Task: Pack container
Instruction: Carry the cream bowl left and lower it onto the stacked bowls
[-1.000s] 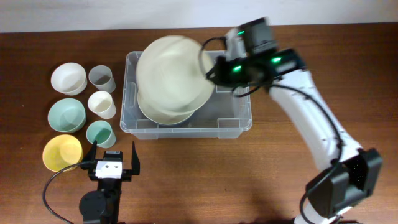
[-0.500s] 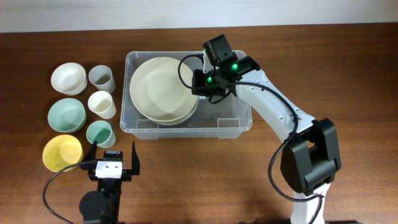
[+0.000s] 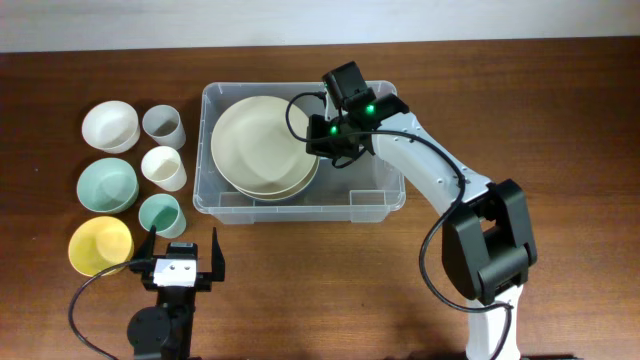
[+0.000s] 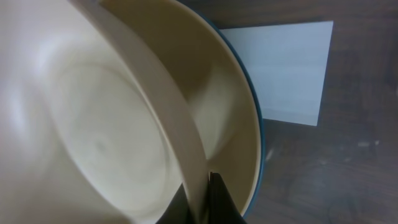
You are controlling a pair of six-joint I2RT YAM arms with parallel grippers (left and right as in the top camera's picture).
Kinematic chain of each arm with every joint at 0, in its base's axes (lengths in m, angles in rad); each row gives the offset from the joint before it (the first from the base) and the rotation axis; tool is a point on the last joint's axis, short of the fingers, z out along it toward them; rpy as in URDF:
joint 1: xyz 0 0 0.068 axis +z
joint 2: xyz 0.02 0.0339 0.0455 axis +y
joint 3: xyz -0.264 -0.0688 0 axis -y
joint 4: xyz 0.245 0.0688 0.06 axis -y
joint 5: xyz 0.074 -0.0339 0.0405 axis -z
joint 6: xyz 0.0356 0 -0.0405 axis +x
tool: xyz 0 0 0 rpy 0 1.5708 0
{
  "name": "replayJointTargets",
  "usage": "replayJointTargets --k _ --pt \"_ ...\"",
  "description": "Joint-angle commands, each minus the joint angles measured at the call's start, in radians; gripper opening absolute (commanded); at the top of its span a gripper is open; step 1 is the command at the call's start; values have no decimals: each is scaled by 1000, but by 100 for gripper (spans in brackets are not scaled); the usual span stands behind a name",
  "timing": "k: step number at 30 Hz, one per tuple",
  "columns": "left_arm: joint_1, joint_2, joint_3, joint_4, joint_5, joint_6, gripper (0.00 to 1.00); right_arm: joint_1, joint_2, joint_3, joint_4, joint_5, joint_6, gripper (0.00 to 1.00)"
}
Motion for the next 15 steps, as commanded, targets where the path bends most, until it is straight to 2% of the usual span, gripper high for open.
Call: replayJointTargets --k 1,4,6,8,12,15 --pt "4 -10 -5 -4 -3 -9 100 -2 12 1 7 3 12 6" --pt "4 -10 -5 -4 -3 -9 100 -2 12 1 8 0 12 9" --pt "4 -10 -5 -4 -3 -9 100 -2 12 1 7 0 13 19" --pt "4 -10 -5 -4 -3 -9 100 -3 12 1 7 0 12 23" --pt "4 -10 -5 -4 -3 -9 100 -3 12 1 7 -3 12 37" --pt "4 -10 -5 -4 -3 -9 100 -3 12 1 8 -8 12 37"
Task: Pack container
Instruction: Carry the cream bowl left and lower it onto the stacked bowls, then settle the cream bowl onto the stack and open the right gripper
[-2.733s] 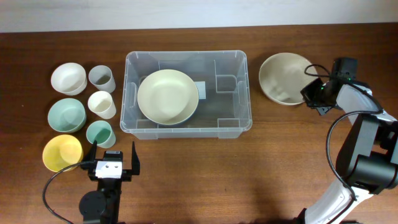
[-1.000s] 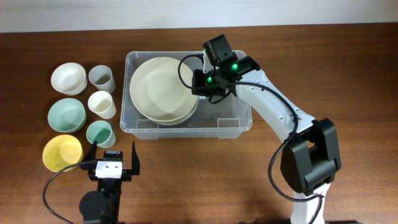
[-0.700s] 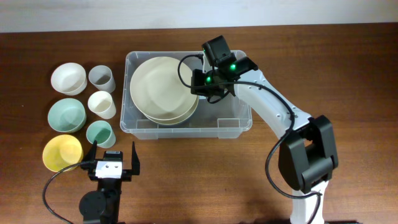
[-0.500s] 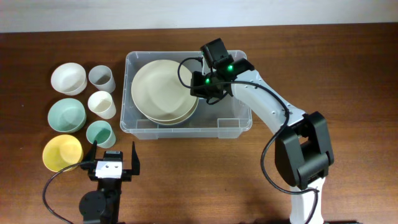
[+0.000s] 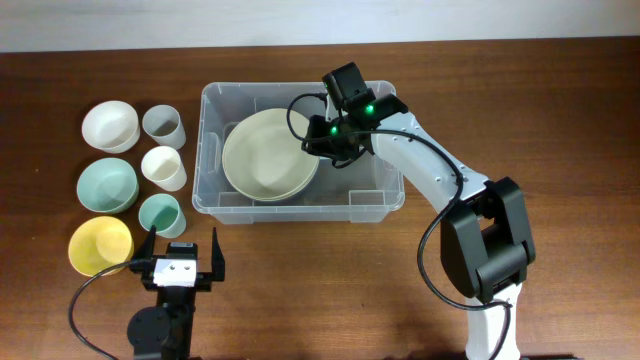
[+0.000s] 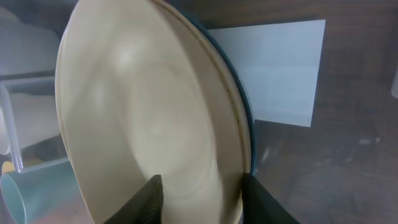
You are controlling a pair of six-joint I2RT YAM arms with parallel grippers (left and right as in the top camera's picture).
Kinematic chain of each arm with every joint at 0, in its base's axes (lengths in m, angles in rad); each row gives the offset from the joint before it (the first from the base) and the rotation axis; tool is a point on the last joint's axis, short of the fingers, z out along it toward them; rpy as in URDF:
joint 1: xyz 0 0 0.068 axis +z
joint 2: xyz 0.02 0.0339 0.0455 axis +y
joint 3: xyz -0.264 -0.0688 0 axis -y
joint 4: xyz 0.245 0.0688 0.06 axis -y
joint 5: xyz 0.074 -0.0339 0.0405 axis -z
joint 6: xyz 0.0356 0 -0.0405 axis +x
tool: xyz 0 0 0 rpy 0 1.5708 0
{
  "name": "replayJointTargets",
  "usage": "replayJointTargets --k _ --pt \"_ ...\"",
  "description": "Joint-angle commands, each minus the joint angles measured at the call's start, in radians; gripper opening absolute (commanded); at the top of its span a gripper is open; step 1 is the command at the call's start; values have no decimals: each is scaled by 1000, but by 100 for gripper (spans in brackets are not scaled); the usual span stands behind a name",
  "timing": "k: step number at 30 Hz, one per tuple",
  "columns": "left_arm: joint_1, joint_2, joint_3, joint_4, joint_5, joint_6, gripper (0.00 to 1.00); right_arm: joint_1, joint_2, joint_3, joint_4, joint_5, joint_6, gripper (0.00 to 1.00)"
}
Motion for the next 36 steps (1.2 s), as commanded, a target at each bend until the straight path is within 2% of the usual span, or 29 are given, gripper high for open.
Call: replayJointTargets --k 1,5,16,36 --pt "4 -10 -5 -4 -3 -9 100 0 4 1 6 -11 2 37" --pt "4 -10 -5 -4 -3 -9 100 0 4 1 6 -13 2 31" --pt "4 -10 -5 -4 -3 -9 100 -1 4 1 1 -13 2 4" --pt "4 -10 -5 -4 -3 -9 100 -61 4 1 -28 -66 27 4"
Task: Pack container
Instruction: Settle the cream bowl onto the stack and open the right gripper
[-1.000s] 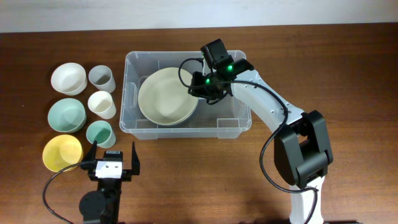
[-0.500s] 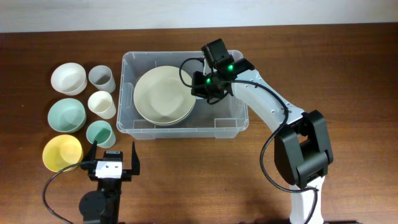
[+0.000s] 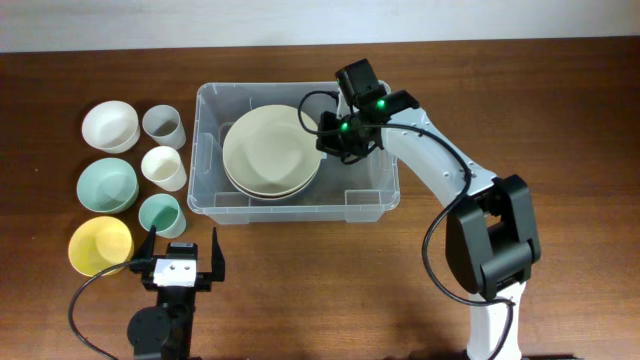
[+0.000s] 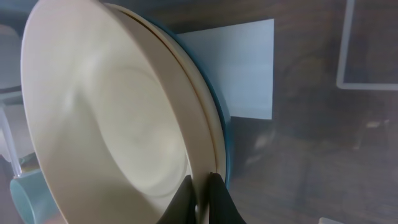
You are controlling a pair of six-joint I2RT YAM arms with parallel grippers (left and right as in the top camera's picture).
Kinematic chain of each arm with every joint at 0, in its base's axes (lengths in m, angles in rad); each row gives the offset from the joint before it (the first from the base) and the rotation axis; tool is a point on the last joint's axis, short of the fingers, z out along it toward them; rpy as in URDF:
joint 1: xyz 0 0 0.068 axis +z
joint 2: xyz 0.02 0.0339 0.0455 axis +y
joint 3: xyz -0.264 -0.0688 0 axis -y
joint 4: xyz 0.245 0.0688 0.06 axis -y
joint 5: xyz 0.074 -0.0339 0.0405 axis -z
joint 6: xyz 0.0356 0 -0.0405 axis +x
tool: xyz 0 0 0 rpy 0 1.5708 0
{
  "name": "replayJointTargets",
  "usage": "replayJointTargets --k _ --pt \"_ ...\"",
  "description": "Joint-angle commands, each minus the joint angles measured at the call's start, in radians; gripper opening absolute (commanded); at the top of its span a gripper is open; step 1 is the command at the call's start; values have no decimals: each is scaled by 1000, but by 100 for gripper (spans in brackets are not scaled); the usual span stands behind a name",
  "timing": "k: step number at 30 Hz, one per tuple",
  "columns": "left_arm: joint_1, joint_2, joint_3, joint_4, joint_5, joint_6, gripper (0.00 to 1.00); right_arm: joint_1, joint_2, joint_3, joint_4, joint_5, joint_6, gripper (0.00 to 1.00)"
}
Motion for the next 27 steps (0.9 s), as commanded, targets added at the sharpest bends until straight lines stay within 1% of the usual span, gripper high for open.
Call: replayJointTargets --k 1,5,11,15,16,17,21,22,27 --pt "4 -10 -5 -4 -3 -9 100 -10 3 1 1 -30 8 4" --pt "4 -10 -5 -4 -3 -9 100 -9 3 1 4 -68 7 4" --pt "4 -10 -5 -4 -3 -9 100 -9 3 1 0 -69 4 4" --pt "4 -10 -5 -4 -3 -9 100 -9 3 1 -6 -71 5 5" --pt "4 -10 -5 -4 -3 -9 100 -9 3 1 -10 -71 4 6" --pt "4 -10 -5 -4 -3 -9 100 -10 3 1 -14 -71 4 10" --pt "4 -10 -5 -4 -3 -9 100 -10 3 1 -14 -68 4 31" --pt "4 -10 -5 -4 -3 -9 100 -10 3 1 -13 -67 4 33" --pt "4 -10 -5 -4 -3 -9 100 -15 3 1 -1 -49 -7 35"
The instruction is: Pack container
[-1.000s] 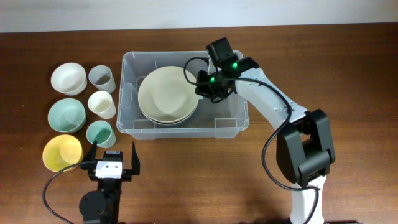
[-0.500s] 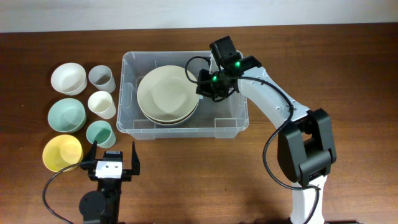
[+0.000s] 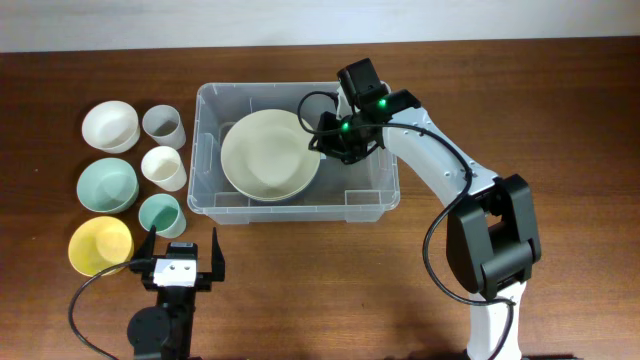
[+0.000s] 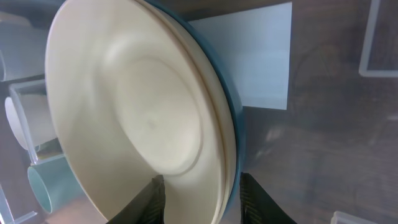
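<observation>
A clear plastic container [image 3: 372, 196] stands mid-table and holds a stack of cream plates [image 3: 268, 155]. In the right wrist view the cream plates [image 4: 143, 112] lie over a blue plate [image 4: 235, 134]. My right gripper [image 3: 323, 142] is inside the container at the stack's right rim. It is open [image 4: 204, 200], and its fingers [image 4: 160, 202] straddle the rims without closing on them. My left gripper [image 3: 181, 262] rests open at the table's front, holding nothing.
Left of the container stand a white bowl [image 3: 110, 127], a grey cup [image 3: 162, 124], a cream cup [image 3: 164, 168], a mint bowl [image 3: 107, 186], a teal cup [image 3: 160, 214] and a yellow bowl [image 3: 100, 245]. A white label [image 4: 261, 62] lies under the container's floor.
My right gripper was shut on the plates' rim and is now open around it. The stack lies a touch further left. The left arm has not moved.
At first my right gripper was shut on the top cream plate, which lay tilted and offset over the stack in the container. Then it was open with the plate flat on the stack. Later it pinched the rim, the container sitting slightly further left. Now it is open.
</observation>
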You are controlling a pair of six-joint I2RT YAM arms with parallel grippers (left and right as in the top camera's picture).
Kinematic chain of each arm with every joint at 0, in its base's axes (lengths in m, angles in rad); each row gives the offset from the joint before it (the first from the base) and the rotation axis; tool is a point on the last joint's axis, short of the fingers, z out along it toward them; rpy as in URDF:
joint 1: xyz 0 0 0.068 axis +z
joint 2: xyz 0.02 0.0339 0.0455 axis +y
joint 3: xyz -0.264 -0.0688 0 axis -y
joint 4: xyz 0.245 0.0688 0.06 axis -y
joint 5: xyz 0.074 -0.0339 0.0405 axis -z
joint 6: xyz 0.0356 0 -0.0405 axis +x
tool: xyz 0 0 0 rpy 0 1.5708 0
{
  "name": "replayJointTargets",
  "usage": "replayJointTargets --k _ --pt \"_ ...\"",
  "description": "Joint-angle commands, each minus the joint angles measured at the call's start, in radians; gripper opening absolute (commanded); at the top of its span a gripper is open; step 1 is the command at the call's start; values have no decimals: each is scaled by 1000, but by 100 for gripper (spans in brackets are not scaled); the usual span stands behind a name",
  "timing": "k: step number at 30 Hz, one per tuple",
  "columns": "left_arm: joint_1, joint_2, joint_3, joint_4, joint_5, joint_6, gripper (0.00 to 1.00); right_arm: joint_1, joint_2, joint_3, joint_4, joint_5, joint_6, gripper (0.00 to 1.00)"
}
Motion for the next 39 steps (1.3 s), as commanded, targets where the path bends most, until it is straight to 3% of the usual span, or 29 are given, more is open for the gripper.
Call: replayJointTargets --k 1,10,15,21,23,31,39 --pt "4 -10 -5 -4 -3 -9 100 -12 2 1 10 21 -8 35" --pt "4 -10 -5 -4 -3 -9 100 -50 2 1 31 43 -8 39" --pt "4 -10 -5 -4 -3 -9 100 -56 2 1 29 44 -24 56" --pt "4 -10 -5 -4 -3 -9 100 -43 3 -6 27 100 -23 59" --pt "4 -10 -5 -4 -3 -9 100 -37 3 -11 27 123 -23 58" --pt "4 -10 -5 -4 -3 -9 100 -33 3 -34 39 137 -19 30" --pt "4 -10 -5 -4 -3 -9 100 -32 3 -51 47 145 -24 21"
